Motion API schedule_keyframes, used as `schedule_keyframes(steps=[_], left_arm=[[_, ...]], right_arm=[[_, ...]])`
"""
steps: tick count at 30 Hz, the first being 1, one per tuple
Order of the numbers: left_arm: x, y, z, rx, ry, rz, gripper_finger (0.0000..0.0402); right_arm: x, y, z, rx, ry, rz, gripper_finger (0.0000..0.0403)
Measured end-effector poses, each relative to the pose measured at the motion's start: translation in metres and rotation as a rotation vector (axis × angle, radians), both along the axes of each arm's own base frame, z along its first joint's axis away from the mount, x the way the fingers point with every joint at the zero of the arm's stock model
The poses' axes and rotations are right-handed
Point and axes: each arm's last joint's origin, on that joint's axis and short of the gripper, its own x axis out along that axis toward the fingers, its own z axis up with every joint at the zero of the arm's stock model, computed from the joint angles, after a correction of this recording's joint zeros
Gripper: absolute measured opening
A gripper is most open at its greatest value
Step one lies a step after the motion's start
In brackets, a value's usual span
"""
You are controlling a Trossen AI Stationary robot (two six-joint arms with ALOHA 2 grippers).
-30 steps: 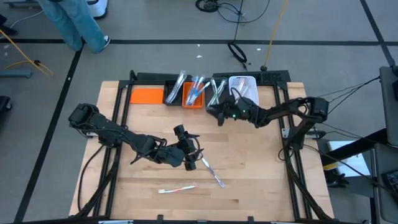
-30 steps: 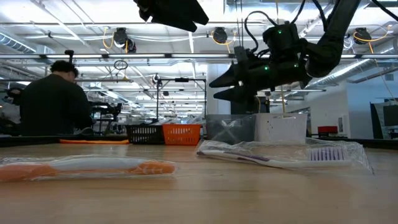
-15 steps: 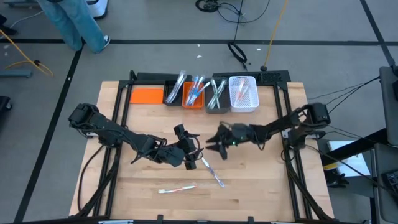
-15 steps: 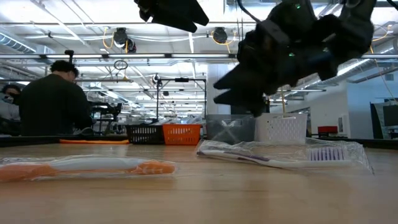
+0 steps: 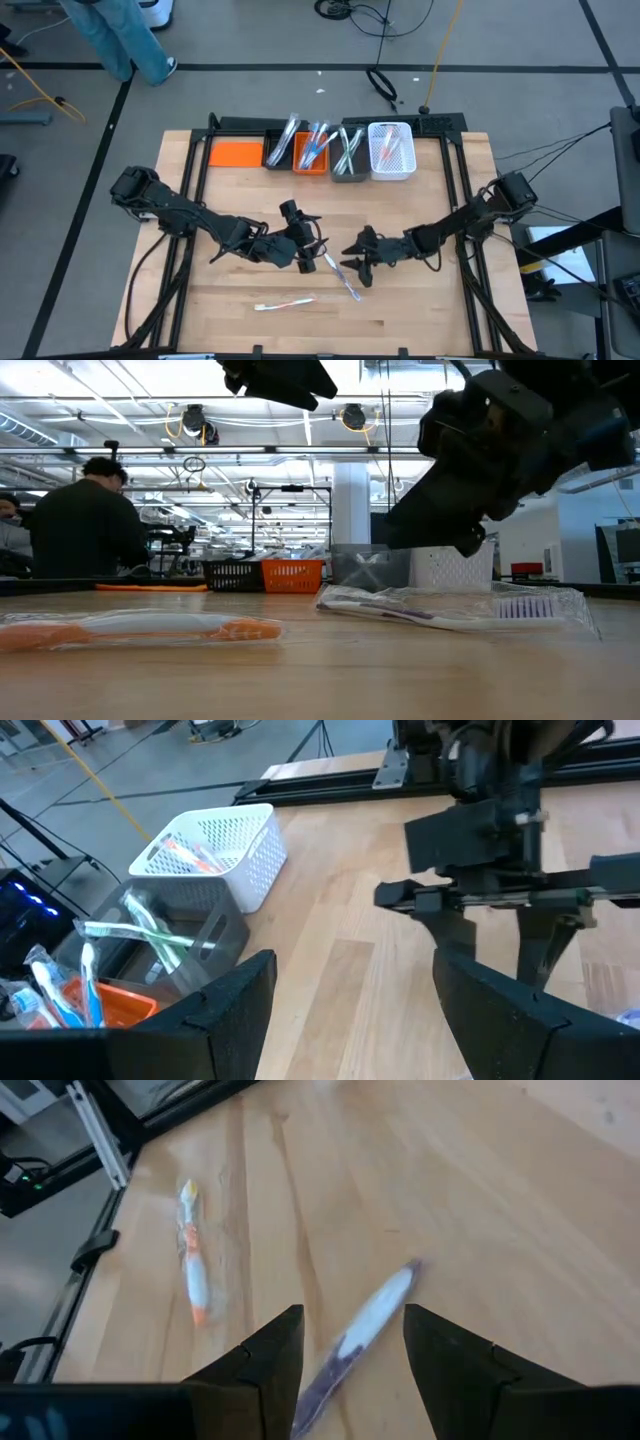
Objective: Pick & Place Toothbrushes
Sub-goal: Put the purple toothbrush into the black bin
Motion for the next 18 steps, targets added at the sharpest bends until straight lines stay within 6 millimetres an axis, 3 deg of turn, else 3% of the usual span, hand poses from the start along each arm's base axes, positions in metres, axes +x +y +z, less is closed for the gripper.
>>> schedule_keyframes(steps=[10, 18], left_arm=[[0.0, 0.001, 0.0, -0.001, -0.003, 0.003, 0.0273], [0.0, 0.001, 0.0, -0.001, -0.003, 0.004, 0.0273]], right_arm=[[-0.006, 0.019, -0.014, -0.006, 0.056, -0.026, 0.0164], [0.013, 0.029, -0.033, 0.006, 0.099, -0.025, 0.0164]])
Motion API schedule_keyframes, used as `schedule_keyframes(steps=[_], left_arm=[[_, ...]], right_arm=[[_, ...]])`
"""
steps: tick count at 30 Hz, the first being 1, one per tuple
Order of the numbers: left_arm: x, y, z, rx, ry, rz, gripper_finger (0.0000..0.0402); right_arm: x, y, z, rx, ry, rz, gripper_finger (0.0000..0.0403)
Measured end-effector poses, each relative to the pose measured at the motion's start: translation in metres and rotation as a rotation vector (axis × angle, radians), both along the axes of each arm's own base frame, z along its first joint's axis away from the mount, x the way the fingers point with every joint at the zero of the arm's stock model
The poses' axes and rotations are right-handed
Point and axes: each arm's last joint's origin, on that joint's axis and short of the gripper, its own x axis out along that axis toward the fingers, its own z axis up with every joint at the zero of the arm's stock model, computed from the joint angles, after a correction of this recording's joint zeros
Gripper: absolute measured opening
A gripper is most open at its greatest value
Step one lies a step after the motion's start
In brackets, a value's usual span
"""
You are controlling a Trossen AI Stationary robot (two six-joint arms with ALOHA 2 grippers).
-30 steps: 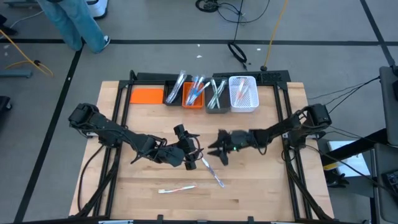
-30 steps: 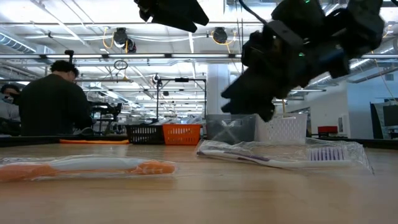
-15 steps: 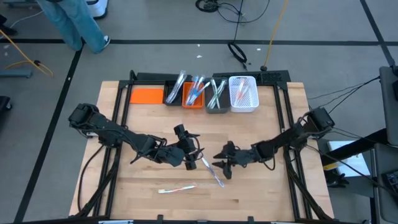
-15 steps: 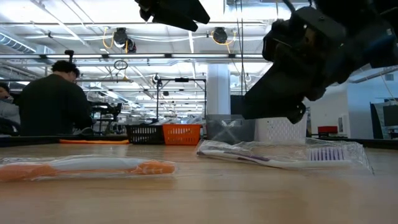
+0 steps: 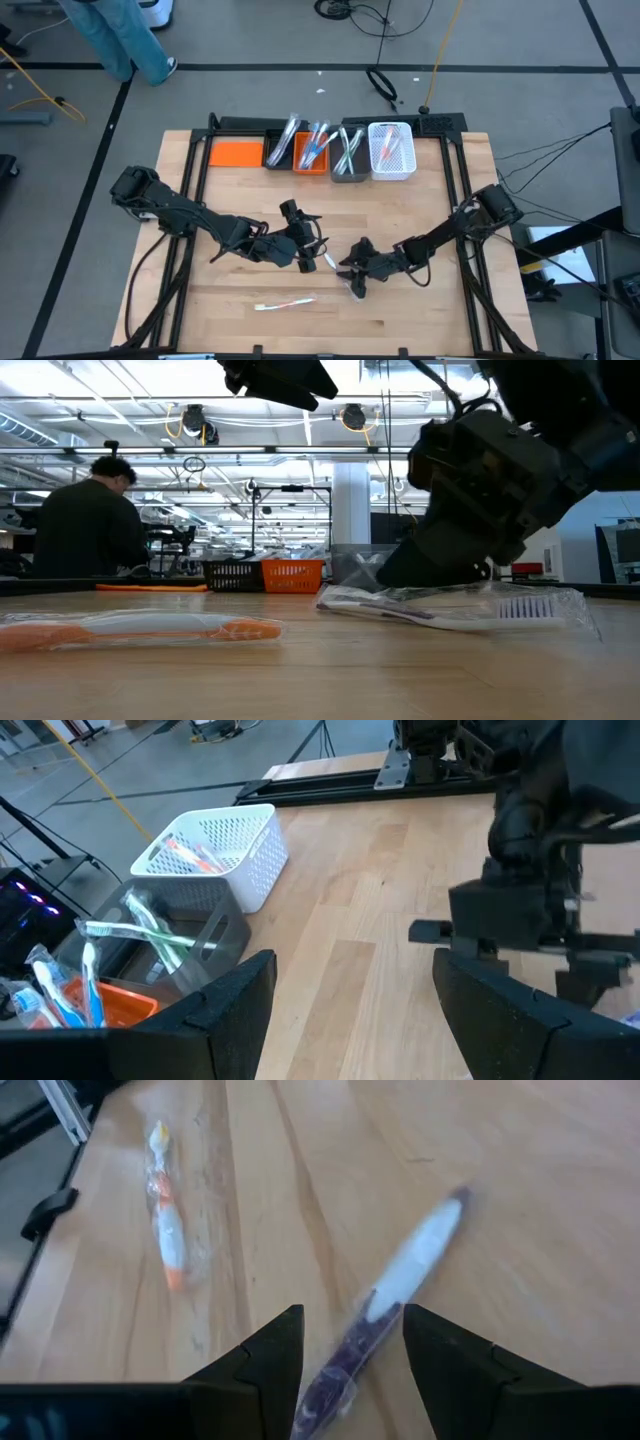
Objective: Pick & Place Toothbrushes
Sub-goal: Put the purple toothbrush into the black bin
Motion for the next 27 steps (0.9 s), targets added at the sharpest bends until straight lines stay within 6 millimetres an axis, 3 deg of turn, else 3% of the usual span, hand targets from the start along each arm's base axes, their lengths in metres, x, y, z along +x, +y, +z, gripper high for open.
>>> schedule_keyframes(steps=[9, 13, 19, 27], left_arm=[[0.0, 0.0, 0.0, 0.0, 0.002, 0.001, 0.0273], [0.0, 0.0, 0.0, -0.003, 0.003, 0.002, 0.0273], [0.0, 0.0, -0.001, -0.002, 0.004, 0.002, 0.0273], [0.0, 0.0, -0.001, -0.003, 0.003, 0.001, 0.0273]], right_arm=[[0.014, 0.004, -0.012, 0.02, 0.025, 0.021, 0.0156], [0.013, 0.003, -0.013, 0.024, 0.043, 0.016, 0.0117], [0.013, 0.001, -0.015, 0.021, 0.058, 0.014, 0.0017], [0.014, -0.001, -0.014, 0.021, 0.049, 0.009, 0.0005]])
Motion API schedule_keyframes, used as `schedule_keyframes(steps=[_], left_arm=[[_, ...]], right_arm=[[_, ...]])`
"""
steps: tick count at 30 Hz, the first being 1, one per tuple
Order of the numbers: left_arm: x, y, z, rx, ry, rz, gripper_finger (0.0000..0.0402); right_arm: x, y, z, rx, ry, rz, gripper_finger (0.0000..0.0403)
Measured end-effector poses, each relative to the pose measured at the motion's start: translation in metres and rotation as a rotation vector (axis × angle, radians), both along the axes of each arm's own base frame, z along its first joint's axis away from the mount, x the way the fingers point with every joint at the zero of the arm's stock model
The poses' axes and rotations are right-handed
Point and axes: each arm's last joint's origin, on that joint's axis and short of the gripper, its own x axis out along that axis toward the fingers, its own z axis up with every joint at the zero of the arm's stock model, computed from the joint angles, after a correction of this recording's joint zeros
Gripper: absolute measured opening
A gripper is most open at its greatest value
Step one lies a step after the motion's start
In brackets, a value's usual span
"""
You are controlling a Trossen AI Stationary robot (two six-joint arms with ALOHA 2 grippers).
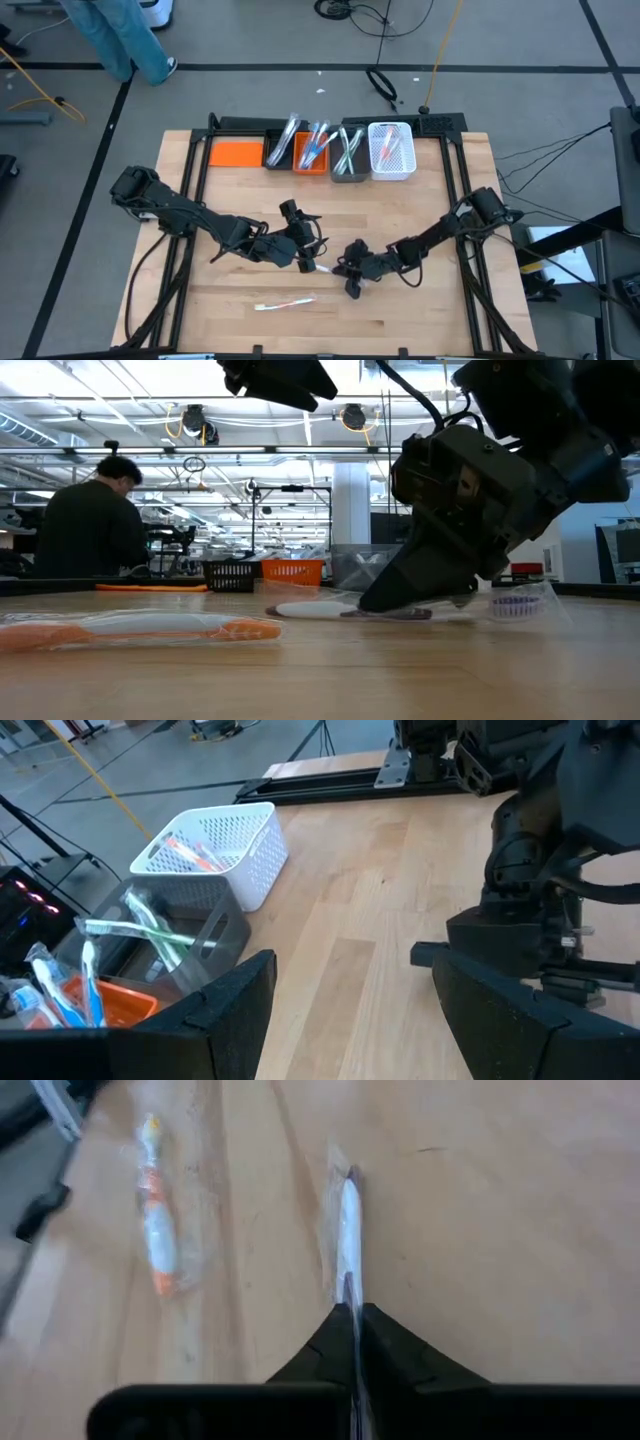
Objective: Pick & Place Toothbrushes
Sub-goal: Put the purple toothbrush into the black bin
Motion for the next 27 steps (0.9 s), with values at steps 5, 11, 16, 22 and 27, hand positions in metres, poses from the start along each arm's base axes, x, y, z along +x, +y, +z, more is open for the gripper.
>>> schedule_keyframes(steps=[5, 11, 16, 22, 27], left_arm=[[0.0, 0.0, 0.0, -0.001, -0.004, 0.0, 0.0273], [0.001, 0.0, 0.001, -0.005, -0.014, -0.001, 0.0273], [0.001, 0.0, 0.002, -0.007, -0.02, -0.001, 0.0273], [0.001, 0.0, 0.002, -0.009, -0.024, -0.001, 0.0273], [0.001, 0.0, 0.002, -0.009, -0.024, -0.001, 0.0273]], right_arm=[[0.0, -0.007, 0.013, -0.036, -0.017, 0.01, 0.0002], [-0.005, -0.019, 0.053, -0.154, -0.065, -0.02, 0.0002], [-0.017, -0.032, 0.086, -0.28, -0.092, -0.105, 0.0002], [-0.028, -0.047, 0.124, -0.394, -0.177, -0.165, 0.0001], [-0.036, -0.056, 0.147, -0.459, -0.252, -0.22, 0.0001]])
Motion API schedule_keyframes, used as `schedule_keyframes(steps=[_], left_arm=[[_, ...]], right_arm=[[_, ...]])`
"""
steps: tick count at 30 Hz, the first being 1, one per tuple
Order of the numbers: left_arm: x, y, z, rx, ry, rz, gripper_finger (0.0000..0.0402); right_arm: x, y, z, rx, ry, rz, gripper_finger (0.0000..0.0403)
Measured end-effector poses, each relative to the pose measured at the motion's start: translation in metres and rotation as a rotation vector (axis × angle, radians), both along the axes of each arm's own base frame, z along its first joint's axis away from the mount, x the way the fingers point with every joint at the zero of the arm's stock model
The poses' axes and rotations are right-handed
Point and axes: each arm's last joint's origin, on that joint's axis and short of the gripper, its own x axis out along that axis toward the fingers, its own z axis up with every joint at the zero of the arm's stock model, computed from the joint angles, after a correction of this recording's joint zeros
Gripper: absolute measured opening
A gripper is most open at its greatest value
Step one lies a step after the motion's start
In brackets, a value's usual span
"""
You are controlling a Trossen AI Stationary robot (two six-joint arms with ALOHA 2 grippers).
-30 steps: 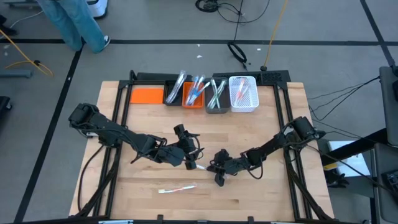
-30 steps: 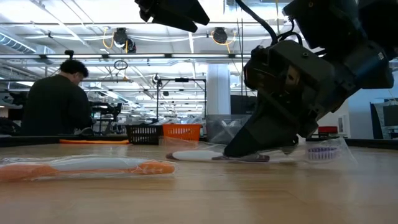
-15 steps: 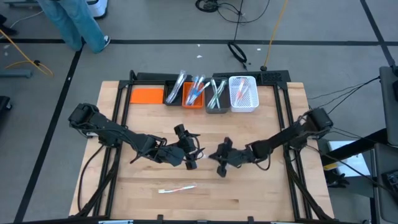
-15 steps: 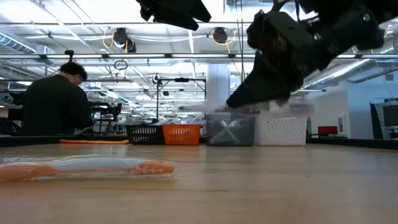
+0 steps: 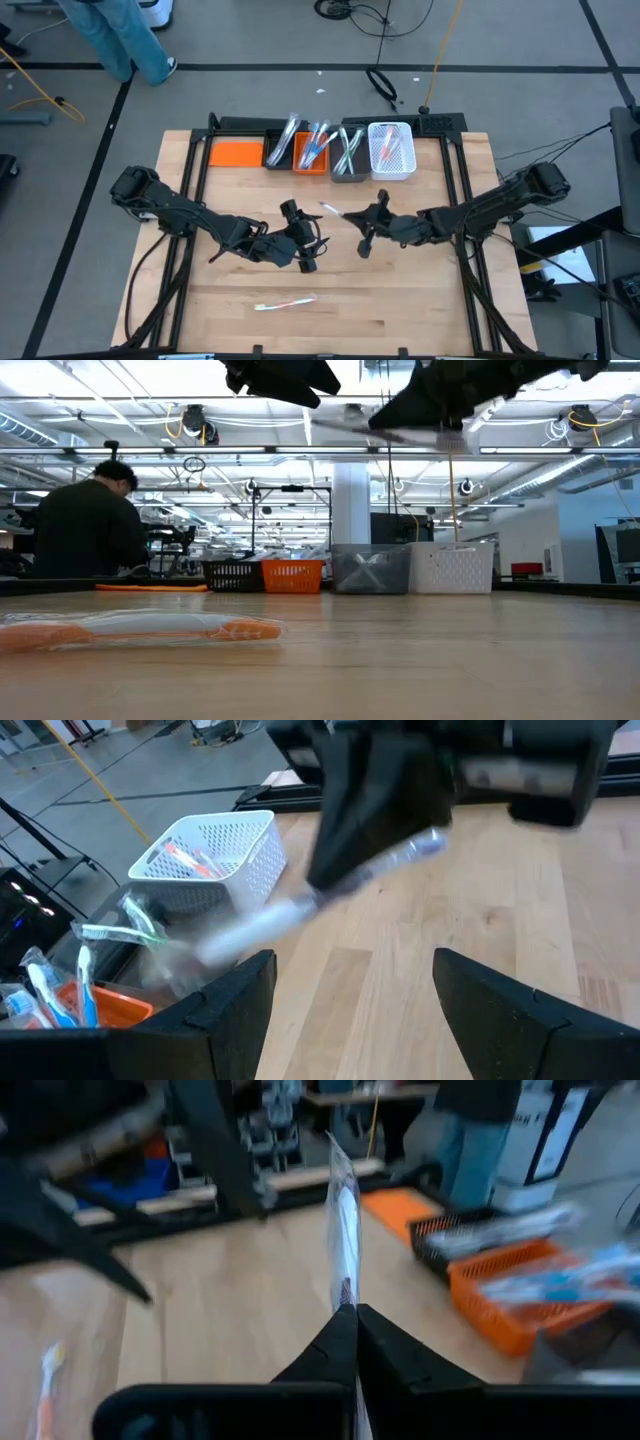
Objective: Pick & Place Toothbrushes
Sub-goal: Put the purple toothbrush into the black bin
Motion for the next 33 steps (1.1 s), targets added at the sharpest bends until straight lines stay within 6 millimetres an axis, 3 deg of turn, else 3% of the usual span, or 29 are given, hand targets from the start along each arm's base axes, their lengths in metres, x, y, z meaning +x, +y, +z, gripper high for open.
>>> schedule_keyframes(steps=[10, 14, 33], left_arm=[[0.002, 0.005, 0.001, -0.042, -0.031, 0.032, 0.0273], [0.006, 0.008, 0.006, -0.059, -0.086, 0.042, 0.0273], [0.014, 0.008, 0.03, 0.023, -0.277, -0.01, 0.0273]], right_arm=[[-0.001, 0.0, 0.026, -0.078, -0.157, 0.038, 0.0], [0.0, 0.002, 0.028, -0.07, -0.181, 0.113, 0.0], [-0.002, 0.01, 0.03, -0.12, -0.183, 0.152, 0.0]])
